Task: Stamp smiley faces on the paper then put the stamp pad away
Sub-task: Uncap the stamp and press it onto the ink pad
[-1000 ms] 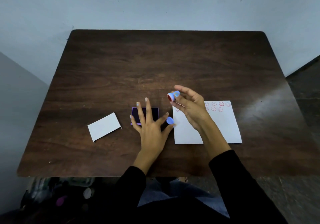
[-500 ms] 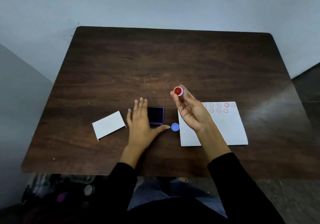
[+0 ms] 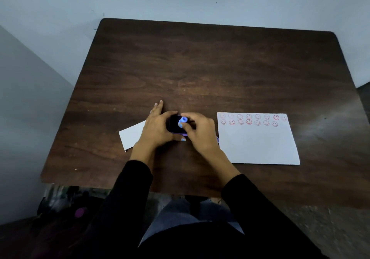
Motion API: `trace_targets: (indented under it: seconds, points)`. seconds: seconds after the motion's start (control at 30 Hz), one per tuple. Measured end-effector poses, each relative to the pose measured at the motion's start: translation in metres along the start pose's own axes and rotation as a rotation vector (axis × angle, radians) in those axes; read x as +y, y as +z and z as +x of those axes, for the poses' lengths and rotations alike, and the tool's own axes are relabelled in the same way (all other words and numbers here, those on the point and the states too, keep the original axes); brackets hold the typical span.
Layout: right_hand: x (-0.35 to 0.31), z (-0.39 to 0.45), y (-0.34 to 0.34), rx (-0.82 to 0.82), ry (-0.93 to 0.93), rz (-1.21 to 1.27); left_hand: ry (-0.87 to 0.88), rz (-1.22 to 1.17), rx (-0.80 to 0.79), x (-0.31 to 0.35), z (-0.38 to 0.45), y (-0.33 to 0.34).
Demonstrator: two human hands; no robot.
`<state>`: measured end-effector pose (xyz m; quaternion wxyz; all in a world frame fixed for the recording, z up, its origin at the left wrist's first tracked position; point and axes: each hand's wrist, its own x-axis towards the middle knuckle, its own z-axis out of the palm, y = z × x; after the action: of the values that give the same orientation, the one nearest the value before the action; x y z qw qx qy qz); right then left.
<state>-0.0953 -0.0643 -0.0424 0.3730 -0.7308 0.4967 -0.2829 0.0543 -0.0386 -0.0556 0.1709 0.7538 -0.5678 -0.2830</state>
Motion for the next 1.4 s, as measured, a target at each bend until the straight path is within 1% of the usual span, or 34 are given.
trace_targets:
  seconds: [0.1,0.3,0.6,0.77,0.9,1.03,1.23,1.4]
  points:
    - [-0.001,-0.003,0.004,-0.064,-0.051,-0.130,0.007,-0.030,0.013,-0.001,-0.002,0.002]
    - [0.000,-0.004,0.004,-0.093,-0.067,-0.217,-0.005,-0.041,-0.001,0.002,-0.003,-0.001]
    - [-0.009,0.000,0.008,-0.088,-0.002,-0.319,-0.015,-0.040,-0.018,0.004,-0.001,-0.001]
    - [-0.014,-0.001,0.007,-0.120,0.003,-0.286,-0.010,-0.025,-0.026,0.003,-0.001,-0.001]
    - [-0.014,0.003,0.005,-0.135,0.030,-0.313,-0.008,-0.027,-0.025,0.003,-0.001,-0.002]
    - [-0.014,0.005,0.007,-0.115,0.059,-0.325,-0.006,-0.029,-0.032,0.004,-0.002,-0.003]
    - [-0.011,-0.001,0.011,-0.087,0.006,-0.255,-0.008,-0.013,-0.032,0.004,-0.001,-0.002]
    - [-0.011,0.003,0.010,-0.072,0.036,-0.266,-0.010,-0.023,-0.028,0.004,0.000,-0.002]
